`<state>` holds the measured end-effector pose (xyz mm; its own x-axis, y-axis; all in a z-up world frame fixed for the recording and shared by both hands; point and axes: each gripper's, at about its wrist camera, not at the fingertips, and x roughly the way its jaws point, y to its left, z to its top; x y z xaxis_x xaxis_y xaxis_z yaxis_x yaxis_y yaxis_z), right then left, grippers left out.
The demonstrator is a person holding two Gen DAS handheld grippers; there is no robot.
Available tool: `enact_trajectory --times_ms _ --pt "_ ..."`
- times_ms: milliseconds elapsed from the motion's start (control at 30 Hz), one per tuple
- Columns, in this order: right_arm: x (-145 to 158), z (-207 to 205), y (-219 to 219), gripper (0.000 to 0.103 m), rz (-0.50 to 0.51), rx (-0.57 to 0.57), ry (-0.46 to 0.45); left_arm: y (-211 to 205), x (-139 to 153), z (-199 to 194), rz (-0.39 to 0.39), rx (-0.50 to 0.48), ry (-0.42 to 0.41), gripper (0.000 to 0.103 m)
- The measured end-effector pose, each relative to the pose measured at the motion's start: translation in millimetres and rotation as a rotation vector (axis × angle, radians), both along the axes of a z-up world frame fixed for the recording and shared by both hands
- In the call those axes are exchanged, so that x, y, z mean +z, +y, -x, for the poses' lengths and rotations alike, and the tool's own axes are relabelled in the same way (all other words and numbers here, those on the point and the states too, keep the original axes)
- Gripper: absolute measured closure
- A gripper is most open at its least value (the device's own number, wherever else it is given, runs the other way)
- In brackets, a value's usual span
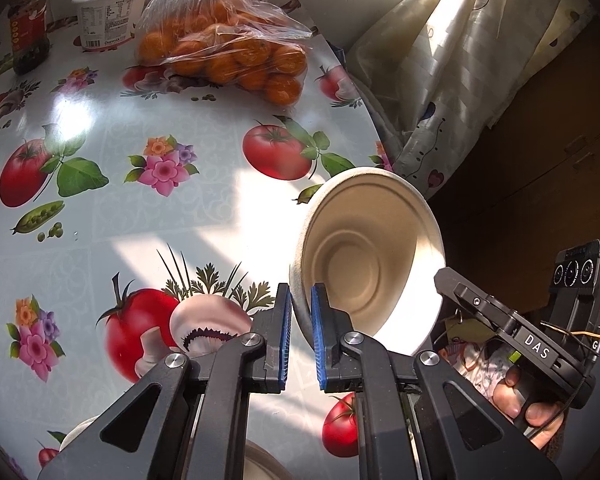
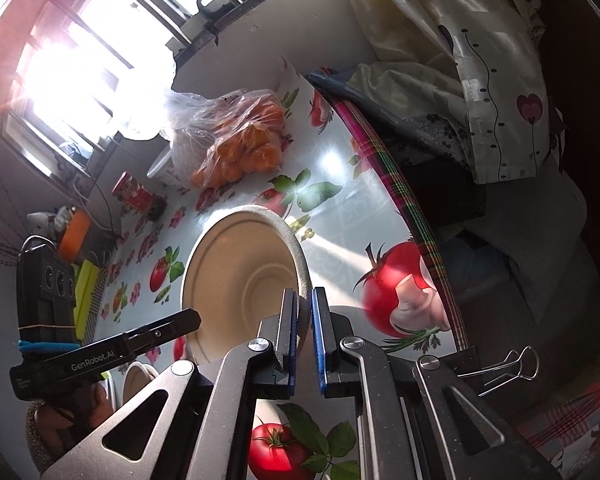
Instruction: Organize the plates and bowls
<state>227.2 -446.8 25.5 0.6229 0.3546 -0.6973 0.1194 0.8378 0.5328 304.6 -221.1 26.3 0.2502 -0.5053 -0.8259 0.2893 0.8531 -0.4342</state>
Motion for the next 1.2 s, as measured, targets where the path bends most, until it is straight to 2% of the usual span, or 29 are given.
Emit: enact_trajectory --times_ms 633,1200 --pt "26 40 23 0.095 -0.002 0.000 -0.036 24 28 38 0.035 -0.007 -0.035 0.093" --pt "49 73 75 0.095 0.000 0.070 -0.082 80 44 74 0.070 0.052 -0.058 0.093"
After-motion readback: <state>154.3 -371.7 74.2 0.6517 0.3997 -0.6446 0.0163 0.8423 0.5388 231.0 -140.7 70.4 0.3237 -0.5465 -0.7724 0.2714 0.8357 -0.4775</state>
